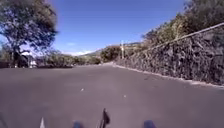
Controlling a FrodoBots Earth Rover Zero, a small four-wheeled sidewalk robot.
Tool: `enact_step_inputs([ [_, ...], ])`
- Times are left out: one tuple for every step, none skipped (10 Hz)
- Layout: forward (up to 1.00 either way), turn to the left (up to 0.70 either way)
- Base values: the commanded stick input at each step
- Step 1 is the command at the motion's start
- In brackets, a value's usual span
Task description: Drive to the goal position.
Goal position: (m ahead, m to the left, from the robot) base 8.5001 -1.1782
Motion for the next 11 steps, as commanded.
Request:
enact_step_inputs([
  [0.70,0.00],
  [0.70,0.00],
  [0.70,0.00],
  [0.70,0.00],
  [0.70,0.00],
  [0.70,0.00],
  [0.70,0.00],
  [0.70,0.00],
  [0.70,0.00],
  [0.70,0.00],
  [0.70,0.00],
])
